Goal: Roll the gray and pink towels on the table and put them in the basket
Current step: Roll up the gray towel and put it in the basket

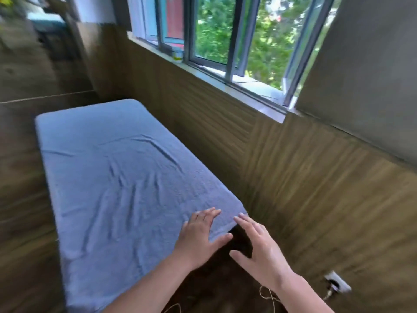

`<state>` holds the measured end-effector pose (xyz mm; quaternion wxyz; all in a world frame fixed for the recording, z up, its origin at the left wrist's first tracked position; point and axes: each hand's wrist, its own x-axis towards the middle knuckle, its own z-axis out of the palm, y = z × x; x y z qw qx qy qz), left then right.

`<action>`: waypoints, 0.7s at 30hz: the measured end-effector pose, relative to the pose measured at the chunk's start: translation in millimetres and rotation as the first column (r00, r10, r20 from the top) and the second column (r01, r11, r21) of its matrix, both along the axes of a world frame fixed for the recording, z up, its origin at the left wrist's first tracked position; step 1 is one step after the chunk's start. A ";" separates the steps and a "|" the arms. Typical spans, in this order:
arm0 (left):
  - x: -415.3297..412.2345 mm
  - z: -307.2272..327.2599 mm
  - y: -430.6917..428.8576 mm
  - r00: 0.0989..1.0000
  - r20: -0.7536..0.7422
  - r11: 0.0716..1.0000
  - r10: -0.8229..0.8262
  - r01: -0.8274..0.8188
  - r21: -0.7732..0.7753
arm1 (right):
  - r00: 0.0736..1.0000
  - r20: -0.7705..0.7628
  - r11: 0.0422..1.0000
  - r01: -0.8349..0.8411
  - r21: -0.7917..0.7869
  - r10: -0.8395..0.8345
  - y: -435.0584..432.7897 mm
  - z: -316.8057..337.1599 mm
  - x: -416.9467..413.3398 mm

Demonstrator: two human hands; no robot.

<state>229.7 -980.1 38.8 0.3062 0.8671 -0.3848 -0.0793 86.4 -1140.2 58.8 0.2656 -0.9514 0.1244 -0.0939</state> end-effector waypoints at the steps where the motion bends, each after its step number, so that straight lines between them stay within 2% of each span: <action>1: 4.0 -0.7 3.1 1.000 0.002 1.000 0.017 -0.017 0.010 | 0.999 -0.017 0.999 -0.038 0.005 0.038 0.9 -2.9 10.0; 10: 20.8 -40.7 26.4 0.955 -0.131 0.962 0.267 -0.257 0.086 | 0.906 -0.137 0.916 -0.389 0.100 0.400 -3.9 -44.3 101.3; 17: 16.3 -74.1 3.4 0.887 -0.235 0.910 0.397 -0.345 0.230 | 0.707 -0.247 0.746 -0.652 0.135 0.663 -40.0 -78.7 151.0; 19: 15.7 -85.8 -2.6 0.891 -0.184 0.886 0.414 -0.349 0.304 | 0.641 -0.272 0.686 -0.719 0.115 0.718 -50.6 -95.7 160.5; 21: 14.0 -94.8 -0.9 0.908 -0.119 0.870 0.403 -0.339 0.359 | 0.592 -0.281 0.623 -0.782 0.028 0.756 -57.6 -111.5 166.4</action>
